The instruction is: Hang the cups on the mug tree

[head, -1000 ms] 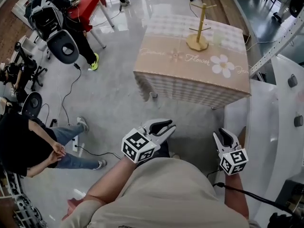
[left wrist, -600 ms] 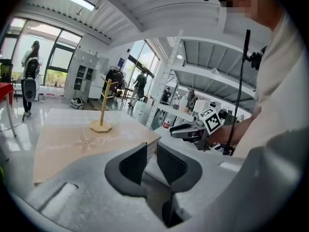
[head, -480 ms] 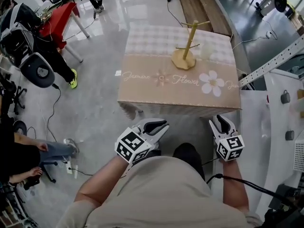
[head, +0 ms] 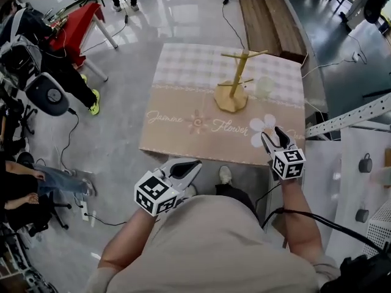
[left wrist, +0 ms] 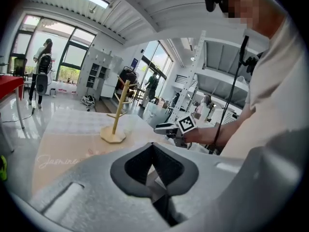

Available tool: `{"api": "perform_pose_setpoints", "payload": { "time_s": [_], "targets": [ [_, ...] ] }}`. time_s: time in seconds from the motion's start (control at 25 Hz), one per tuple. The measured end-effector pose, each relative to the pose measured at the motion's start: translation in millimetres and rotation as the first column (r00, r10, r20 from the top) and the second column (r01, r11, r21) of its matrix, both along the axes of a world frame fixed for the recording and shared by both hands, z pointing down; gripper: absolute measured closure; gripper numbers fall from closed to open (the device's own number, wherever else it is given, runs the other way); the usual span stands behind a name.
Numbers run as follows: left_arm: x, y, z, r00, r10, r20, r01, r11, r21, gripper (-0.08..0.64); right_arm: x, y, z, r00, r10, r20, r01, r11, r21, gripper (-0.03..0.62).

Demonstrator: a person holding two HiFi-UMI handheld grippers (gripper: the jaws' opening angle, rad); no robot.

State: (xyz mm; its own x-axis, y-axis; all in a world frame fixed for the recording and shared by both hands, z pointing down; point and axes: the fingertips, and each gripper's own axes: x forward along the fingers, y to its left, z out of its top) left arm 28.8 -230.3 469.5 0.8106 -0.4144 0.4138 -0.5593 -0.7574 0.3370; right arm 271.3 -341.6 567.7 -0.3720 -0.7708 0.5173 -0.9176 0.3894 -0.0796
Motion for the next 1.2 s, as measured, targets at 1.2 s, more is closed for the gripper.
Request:
{"api": "perform_pose_setpoints", "payload": {
  "time_s": [1.2],
  "targets": [
    [36.5, -80.6, -3.1, 0.951, -0.276, 0.138, 0.282, 0.959, -0.025, 0.554, 31.1, -222.5, 120.5, 0.994, -0.108, -0.012, 0.107, 0.992, -0.069, 0.253]
  ]
}}
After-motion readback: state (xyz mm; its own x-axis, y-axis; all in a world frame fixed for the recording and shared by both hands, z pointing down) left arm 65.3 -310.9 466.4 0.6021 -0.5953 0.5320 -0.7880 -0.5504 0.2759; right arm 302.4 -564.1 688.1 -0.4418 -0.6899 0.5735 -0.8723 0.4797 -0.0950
